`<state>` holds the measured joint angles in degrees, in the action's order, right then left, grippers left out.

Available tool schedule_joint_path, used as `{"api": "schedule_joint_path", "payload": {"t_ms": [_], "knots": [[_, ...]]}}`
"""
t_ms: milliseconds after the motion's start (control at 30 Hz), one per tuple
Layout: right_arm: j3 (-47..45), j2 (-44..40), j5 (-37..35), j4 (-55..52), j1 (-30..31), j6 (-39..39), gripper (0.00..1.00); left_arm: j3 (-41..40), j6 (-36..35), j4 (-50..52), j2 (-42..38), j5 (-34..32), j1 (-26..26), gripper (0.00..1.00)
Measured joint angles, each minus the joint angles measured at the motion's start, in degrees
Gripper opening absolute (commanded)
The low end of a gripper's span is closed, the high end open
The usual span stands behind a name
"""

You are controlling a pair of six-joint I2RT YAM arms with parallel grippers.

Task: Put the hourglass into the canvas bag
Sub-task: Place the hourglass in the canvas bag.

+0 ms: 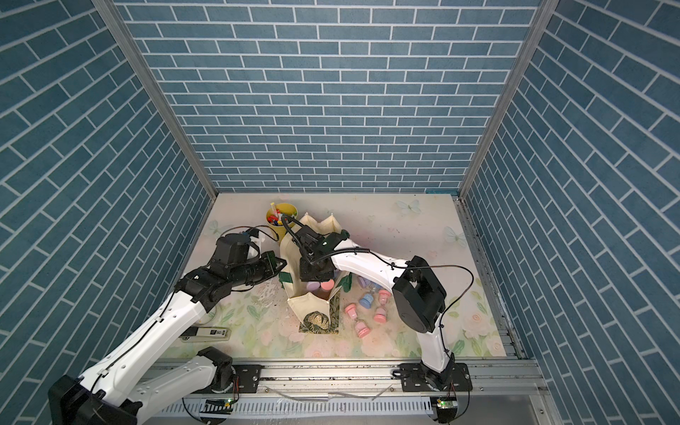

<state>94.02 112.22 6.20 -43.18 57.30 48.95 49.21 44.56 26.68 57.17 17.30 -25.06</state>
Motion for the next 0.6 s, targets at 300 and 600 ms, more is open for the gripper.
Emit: {"api": "schedule_joint_path", "payload": {"t_ms": [300,600], "knots": [[2.7,-2.4,-4.0,-3.1,0.1,-2.4,0.77,0.0,0.0,0.0,0.0,-0.1,-0.1,0.0],[5.4,-12.1,-11.4,-7.5,0.1,-4.2,0.72,-0.1,0.0,0.0,0.0,-0.4,-0.1,0.0]]}}
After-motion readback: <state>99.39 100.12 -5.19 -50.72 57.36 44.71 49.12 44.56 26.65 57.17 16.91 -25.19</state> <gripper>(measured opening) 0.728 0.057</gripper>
